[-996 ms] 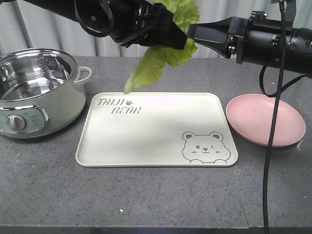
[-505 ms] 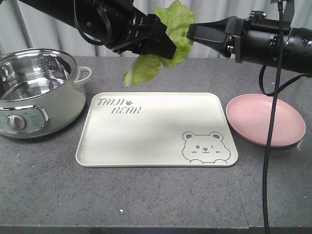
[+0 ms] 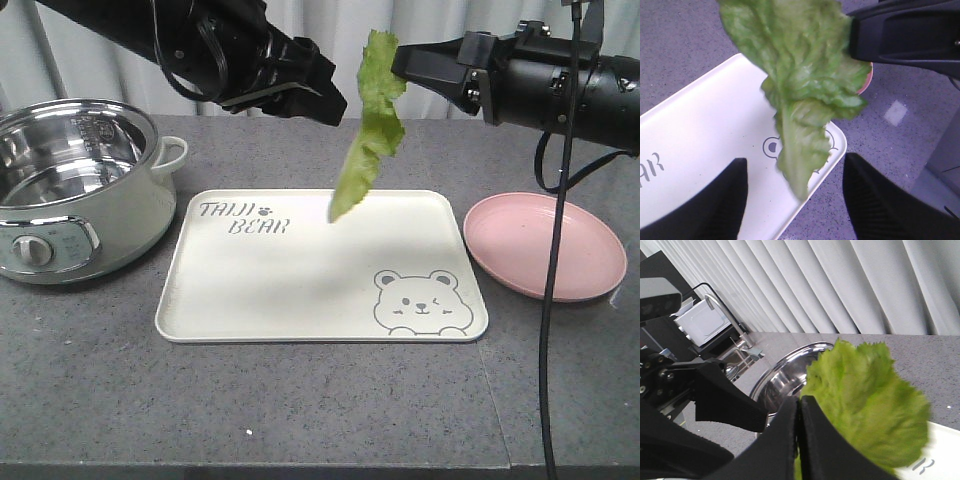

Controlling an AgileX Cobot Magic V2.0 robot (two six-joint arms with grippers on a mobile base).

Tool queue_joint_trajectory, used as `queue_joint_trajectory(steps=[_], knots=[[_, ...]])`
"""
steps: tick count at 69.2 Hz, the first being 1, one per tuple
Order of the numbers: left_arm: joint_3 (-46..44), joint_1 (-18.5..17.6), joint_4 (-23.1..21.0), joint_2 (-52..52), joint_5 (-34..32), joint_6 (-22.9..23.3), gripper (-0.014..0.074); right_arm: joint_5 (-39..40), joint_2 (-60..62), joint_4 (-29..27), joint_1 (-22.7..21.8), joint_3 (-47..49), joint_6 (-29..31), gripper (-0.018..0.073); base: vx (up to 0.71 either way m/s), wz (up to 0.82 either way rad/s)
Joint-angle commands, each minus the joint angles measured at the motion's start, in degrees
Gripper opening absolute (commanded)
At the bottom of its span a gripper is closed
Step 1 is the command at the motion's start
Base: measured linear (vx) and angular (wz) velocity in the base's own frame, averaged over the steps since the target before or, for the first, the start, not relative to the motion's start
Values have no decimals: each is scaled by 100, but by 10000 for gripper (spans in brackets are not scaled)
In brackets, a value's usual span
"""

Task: Transfer vegetables to tray and serve
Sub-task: 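Carry the lettuce with the right gripper over the pink plate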

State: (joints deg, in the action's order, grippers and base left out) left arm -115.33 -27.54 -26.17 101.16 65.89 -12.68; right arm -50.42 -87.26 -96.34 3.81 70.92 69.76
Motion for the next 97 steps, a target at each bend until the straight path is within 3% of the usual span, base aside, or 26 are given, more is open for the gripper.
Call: queue_joint_trajectory(steps=[1, 12, 22, 33, 45, 55, 65, 97], knots=[[-150, -14, -167, -279, -337, 54, 419, 28, 226, -778, 6, 195, 92, -6, 0, 0], [-150, -14, -64, -279, -320, 54, 419, 76, 226, -778, -298, 195, 60, -6, 0, 0], [-150, -14, 240, -279, -222, 60, 419, -171, 226, -778, -1017, 195, -123, -6, 0, 0], [-150, -14, 694, -279, -168, 215, 419, -478, 226, -656, -1832, 195, -329, -6, 0, 0], [-150, -14, 1356, -273, 20, 365, 419, -359, 212, -135, -2352, 195, -410, -6, 0, 0], [-150, -14, 1863, -261, 315, 586, 419, 95, 179, 388, -2465, 195, -636, -6, 0, 0], [-150, -14, 2230, -261, 478, 695, 419, 155, -148, 459, -2465, 195, -664, -6, 0, 0], [-150, -14, 2348, -261, 526, 702, 419, 64, -1541, 626, -2444, 195, -805, -6, 0, 0]])
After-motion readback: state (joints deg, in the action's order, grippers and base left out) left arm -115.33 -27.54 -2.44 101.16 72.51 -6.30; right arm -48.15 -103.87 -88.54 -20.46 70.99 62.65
